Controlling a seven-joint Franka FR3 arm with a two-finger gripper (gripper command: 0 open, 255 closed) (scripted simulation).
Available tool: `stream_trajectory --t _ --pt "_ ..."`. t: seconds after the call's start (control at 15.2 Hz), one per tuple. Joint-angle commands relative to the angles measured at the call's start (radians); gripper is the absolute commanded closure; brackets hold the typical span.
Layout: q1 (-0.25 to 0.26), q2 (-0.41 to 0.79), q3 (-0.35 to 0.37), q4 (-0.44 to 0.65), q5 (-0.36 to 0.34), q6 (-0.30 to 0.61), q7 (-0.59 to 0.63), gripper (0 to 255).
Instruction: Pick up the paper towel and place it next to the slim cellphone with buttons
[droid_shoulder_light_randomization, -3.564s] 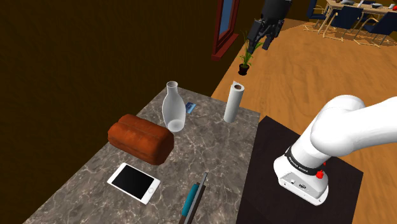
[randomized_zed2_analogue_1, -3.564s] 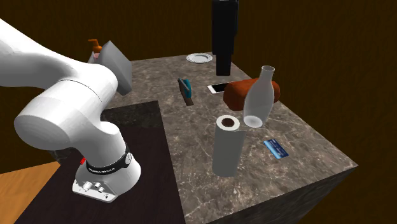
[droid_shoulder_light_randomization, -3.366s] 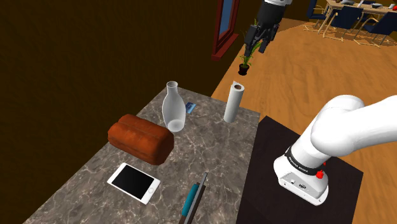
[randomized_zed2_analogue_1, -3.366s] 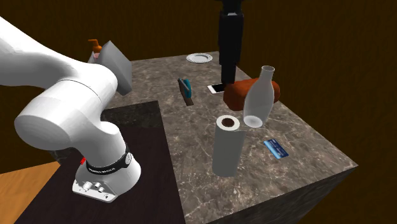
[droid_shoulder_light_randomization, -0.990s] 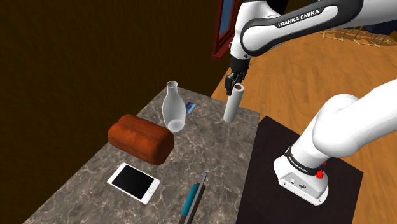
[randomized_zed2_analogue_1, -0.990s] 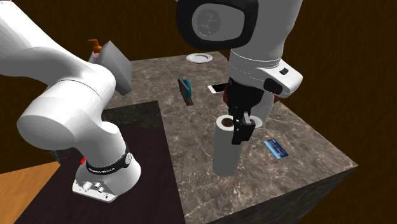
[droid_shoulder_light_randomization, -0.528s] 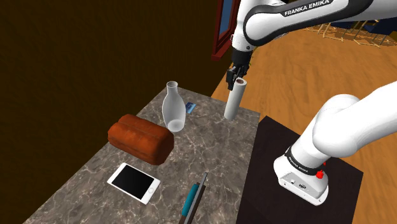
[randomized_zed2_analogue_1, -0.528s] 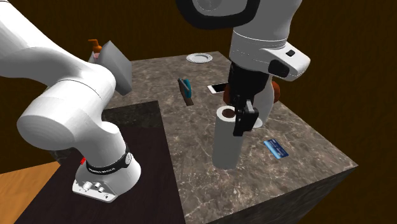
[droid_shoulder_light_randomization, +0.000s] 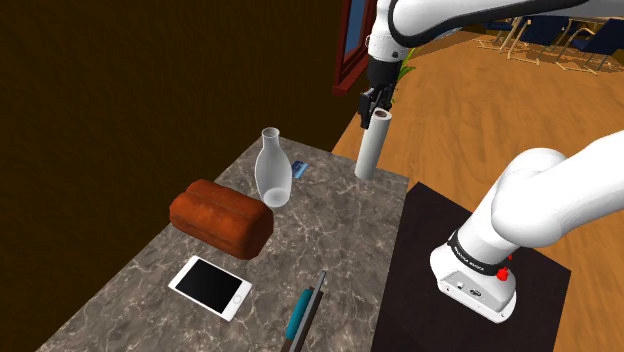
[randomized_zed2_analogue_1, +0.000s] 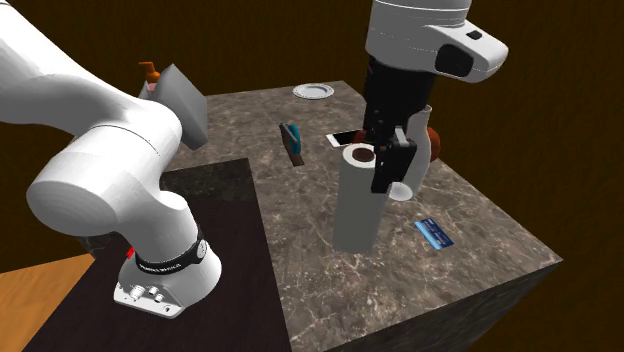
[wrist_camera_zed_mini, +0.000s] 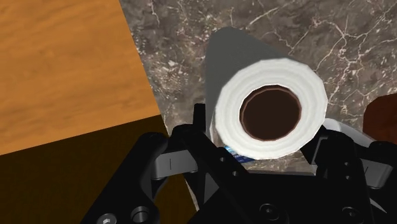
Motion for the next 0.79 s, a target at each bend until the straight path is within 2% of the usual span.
stream_trajectory --t 0.0,0.73 --pt "0.000 -0.007 0.001 0.022 0.000 -0.030 0.001 255" --pt "0.001 -0.017 0.004 0.163 0.000 -0.180 0.007 255"
